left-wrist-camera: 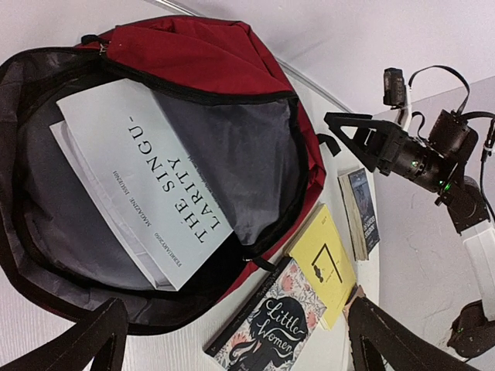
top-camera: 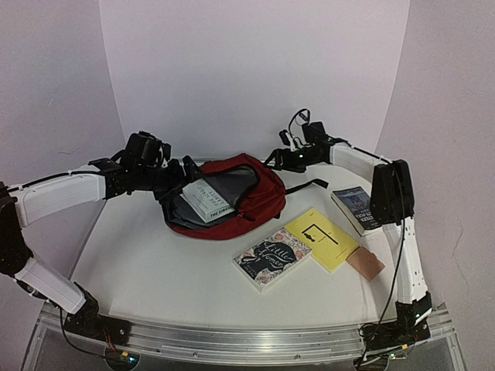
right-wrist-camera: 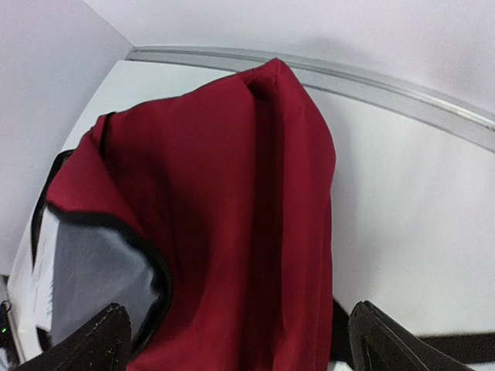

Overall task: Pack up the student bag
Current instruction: Place the book in the student bag, then pick up the book from the center of the board.

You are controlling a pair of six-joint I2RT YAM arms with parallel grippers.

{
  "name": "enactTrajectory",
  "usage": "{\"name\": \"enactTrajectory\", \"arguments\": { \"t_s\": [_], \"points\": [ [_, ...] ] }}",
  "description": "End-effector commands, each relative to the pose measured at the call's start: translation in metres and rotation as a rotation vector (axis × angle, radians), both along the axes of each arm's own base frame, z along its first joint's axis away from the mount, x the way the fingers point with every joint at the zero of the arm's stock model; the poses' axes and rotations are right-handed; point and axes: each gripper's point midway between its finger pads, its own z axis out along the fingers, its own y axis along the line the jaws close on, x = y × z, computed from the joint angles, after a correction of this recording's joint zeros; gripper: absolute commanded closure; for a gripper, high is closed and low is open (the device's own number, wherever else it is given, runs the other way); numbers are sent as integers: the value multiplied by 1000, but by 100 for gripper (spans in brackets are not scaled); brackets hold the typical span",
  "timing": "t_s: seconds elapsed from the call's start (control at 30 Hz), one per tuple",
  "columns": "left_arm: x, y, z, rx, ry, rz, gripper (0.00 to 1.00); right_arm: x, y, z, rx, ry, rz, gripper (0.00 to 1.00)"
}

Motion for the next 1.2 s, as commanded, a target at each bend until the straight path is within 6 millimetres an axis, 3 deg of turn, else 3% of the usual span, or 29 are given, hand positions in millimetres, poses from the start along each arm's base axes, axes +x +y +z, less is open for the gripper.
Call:
{"name": "enactTrajectory", "arguments": {
  "t_s": [0.0, 0.1, 0.2, 0.27, 0.43, 0.57, 0.7, 0.87, 1.07, 1.17],
  "points": [
    [-7, -13, 27, -42, -102, -104, 0, -52, -17, 97, 138, -69, 182, 2],
    [-14, -25, 30, -45, -130, -167, 0, -80, -29, 102, 122, -37, 177, 2],
    [-24, -42, 28, -36, -140, -243, 0, -95, -59, 92, 39, 13, 98, 2],
    [-28, -51, 23, -37, -136, -278, 0, -100, -89, 83, -73, 29, 40, 2],
    [-35, -70, 21, -35, -158, -347, 0, -109, -187, 47, -318, 108, -135, 4],
    [-33, -81, 14, -20, -152, -368, 0, -118, -244, 18, -513, 141, -194, 18],
    [-29, -83, 11, -14, -153, -365, 0, -128, -266, -14, -666, 185, -185, 30],
    [-30, -81, 13, -17, -157, -358, 0, -130, -283, -48, -785, 240, -167, 33],
    [-35, -75, 17, -23, -162, -344, 0, -133, -292, -90, -859, 317, -123, 38],
    [-36, -72, 19, -26, -165, -338, 0, -133, -297, -98, -893, 329, -130, 43]
  ]
}}
